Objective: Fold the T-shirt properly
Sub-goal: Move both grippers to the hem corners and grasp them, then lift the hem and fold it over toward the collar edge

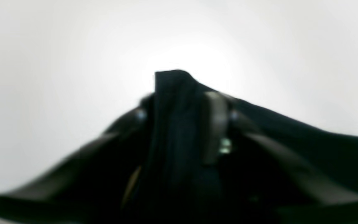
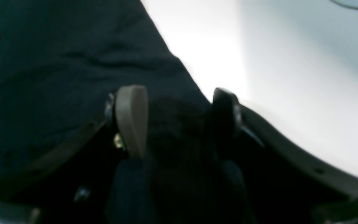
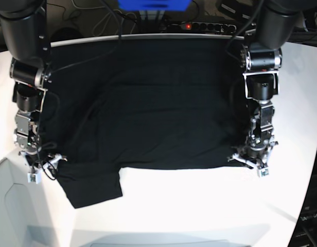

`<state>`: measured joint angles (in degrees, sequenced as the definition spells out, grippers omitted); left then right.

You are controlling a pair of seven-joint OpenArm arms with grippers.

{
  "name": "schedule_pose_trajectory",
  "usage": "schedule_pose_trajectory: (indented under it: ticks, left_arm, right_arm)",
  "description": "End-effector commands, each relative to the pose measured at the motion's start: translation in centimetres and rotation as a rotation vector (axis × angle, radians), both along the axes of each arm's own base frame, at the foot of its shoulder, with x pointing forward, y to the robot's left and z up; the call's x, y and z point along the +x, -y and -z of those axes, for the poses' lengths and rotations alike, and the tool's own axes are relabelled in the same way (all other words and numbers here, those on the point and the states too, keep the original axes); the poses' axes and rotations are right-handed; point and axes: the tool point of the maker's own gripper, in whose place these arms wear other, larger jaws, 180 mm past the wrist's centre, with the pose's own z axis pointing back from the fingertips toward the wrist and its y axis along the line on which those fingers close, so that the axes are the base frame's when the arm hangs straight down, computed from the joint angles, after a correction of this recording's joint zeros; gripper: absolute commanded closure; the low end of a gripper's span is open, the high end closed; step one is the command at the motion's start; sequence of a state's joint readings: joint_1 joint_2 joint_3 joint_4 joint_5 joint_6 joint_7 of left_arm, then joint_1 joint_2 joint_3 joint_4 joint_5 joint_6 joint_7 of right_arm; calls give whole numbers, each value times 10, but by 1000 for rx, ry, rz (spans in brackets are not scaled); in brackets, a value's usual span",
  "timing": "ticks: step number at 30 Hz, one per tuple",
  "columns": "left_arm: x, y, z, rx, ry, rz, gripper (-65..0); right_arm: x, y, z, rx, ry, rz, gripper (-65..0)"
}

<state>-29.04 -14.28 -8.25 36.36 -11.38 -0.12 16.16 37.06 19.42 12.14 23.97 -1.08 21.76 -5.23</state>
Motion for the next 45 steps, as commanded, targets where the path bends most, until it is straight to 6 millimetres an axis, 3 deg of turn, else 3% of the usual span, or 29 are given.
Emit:
schedule_pose_trajectory:
  ticks: [1, 5, 12, 15, 19, 23, 27, 32, 39, 45]
  left_arm:
    - [-2, 0, 3, -11, -32, 2, -118]
    - [-5, 0, 5, -11, -38, 1, -1]
    - [-5, -1, 6, -11, -41, -2, -1]
    - [-5, -1, 6, -12, -43, -2, -1]
    - [-5, 0, 5, -14, -39, -3, -1]
    - [-1, 0, -2, -11, -23, -1, -1]
    - [4, 5, -25, 7, 35, 24, -1]
    - [-2, 10, -55, 6, 106, 39, -1]
    - [-28, -6, -78, -128, 161, -45, -1]
    - [-63, -9, -76, -155, 173, -59, -1]
  right_arm:
    - [15, 13, -27, -11, 74, 21, -342]
    - [11, 10, -20, -11, 57, 15, -342]
    - [-9, 8, 7, -3, -4, 14, -315]
    - [-11, 6, 10, 0, -12, 9, -215]
    - [-10, 7, 8, -3, -8, 8, -4]
    - [-8, 10, 4, -8, 1, 10, 0]
    - [11, 13, -34, -49, 105, -2, 0]
    - [11, 12, -67, -118, 206, -34, 0]
    - [-17, 12, -86, -197, 274, -58, 0]
    - [-52, 19, -97, -188, 313, -38, 0]
